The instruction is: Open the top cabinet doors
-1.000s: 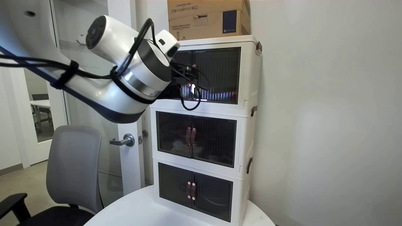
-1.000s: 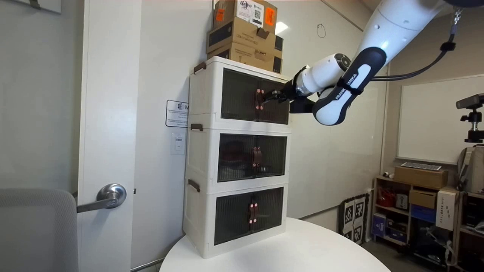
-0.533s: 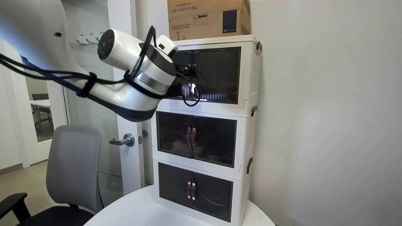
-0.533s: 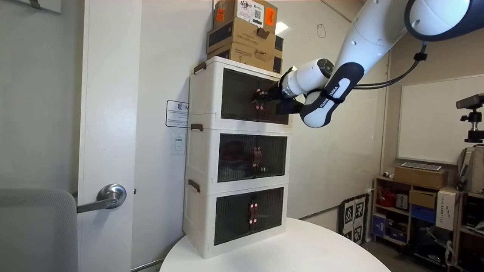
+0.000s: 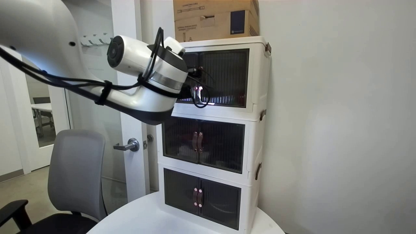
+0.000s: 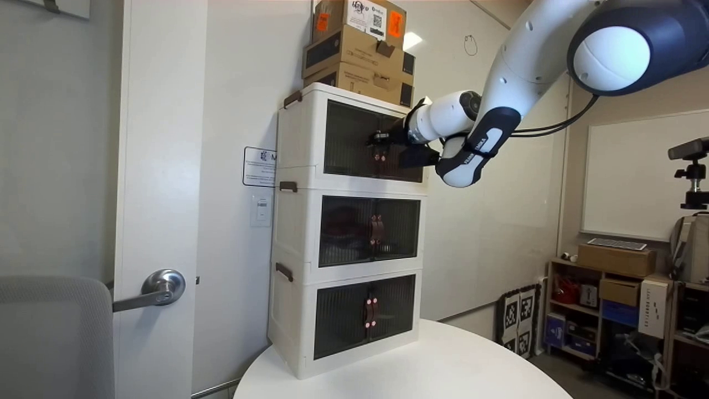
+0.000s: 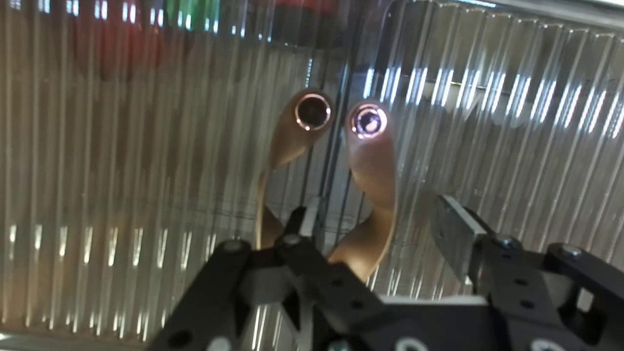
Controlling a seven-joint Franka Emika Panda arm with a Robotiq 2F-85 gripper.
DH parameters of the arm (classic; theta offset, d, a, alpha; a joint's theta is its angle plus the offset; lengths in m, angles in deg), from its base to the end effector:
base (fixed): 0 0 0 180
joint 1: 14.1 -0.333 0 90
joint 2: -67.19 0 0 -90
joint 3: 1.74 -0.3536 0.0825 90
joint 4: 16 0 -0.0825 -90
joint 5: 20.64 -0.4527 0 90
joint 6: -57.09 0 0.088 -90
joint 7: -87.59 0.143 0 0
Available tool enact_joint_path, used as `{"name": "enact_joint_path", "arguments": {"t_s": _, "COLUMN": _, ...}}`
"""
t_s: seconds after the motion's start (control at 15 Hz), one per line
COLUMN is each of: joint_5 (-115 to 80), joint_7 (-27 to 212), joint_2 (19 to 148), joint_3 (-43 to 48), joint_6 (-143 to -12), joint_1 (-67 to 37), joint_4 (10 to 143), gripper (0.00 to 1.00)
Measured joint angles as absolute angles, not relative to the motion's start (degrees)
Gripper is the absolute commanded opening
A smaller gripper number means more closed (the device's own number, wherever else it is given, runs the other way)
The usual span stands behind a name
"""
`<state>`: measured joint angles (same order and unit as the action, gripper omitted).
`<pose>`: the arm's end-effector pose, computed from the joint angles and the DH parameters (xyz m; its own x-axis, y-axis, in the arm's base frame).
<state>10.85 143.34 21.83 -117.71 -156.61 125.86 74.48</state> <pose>0.8163 0.0186 0.4876 0.1127 0.1899 0.9753 0.0405 -0.9816 0.1865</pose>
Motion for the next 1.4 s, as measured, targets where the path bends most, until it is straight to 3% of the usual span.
{"name": "enact_joint_path", "arguments": {"t_s": 0.13, "joint_5": 10.8, "joint_7": 144.8, "joint_2": 20.8, "joint_3": -116.5, "joint_6": -157.1, "joint_1": 125.9, "joint_4": 73.8, "gripper": 0.12}}
{"name": "enact_joint_path", "arguments": {"t_s": 0.27, "joint_5": 10.8, "joint_7": 145.9, "joint_2": 19.8, "joint_3": -115.7, "joint_6": -158.4, "joint_1": 125.8, "joint_4": 73.4, "gripper": 0.05}}
{"name": "enact_joint_path", "arguments": {"t_s": 1.4, "joint_5": 6.4, "joint_7": 146.7, "joint_2": 17.7, "joint_3": -115.2, "joint_6": -160.4, "joint_1": 125.9, "joint_4": 73.4, "gripper": 0.08}}
